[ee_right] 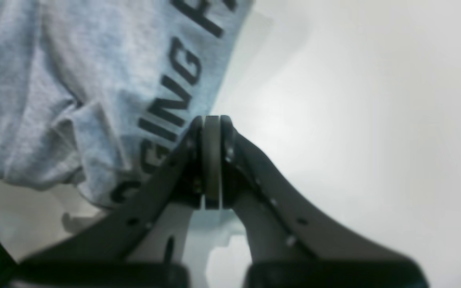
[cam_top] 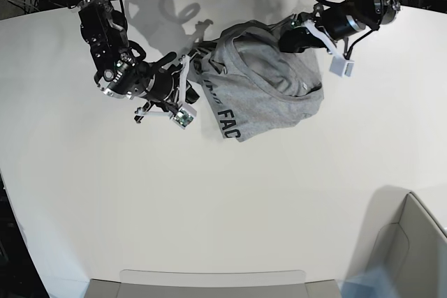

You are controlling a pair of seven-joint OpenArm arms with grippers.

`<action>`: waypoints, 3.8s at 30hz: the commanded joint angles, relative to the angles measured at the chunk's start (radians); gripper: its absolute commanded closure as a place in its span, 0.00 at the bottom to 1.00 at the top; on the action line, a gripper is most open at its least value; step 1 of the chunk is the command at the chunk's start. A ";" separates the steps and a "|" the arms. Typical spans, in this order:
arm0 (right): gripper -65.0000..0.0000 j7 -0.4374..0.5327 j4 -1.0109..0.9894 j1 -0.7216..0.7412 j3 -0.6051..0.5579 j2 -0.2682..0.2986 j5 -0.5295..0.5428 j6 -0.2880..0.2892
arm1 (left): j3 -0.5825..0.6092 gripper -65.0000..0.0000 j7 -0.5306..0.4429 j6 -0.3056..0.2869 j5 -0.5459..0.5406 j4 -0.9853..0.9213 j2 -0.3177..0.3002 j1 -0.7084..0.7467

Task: Fold the T-shirt properly
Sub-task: 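Grasp the bundle's edge with the left gripper and flatten it, then grasp the folded bundle with the left gripper and drag it toward the bin corner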

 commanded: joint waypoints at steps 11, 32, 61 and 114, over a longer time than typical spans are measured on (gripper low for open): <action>1.00 0.021 0.034 0.018 0.005 0.007 0.007 0.002 | 0.100 0.71 -0.010 0.127 -0.022 -0.078 -0.013 -0.039; 1.00 0.021 0.034 0.018 0.005 0.027 0.007 0.002 | 0.148 1.00 -0.005 0.082 -0.026 -0.179 -0.018 -0.103; 1.00 0.021 0.034 0.001 0.082 0.019 0.007 0.004 | -0.038 1.00 -0.006 0.085 -0.042 -0.052 -0.116 0.118; 1.00 0.021 0.185 -0.234 0.326 0.021 0.002 0.002 | 0.144 1.00 -0.148 0.084 -0.043 -0.426 -0.134 -0.697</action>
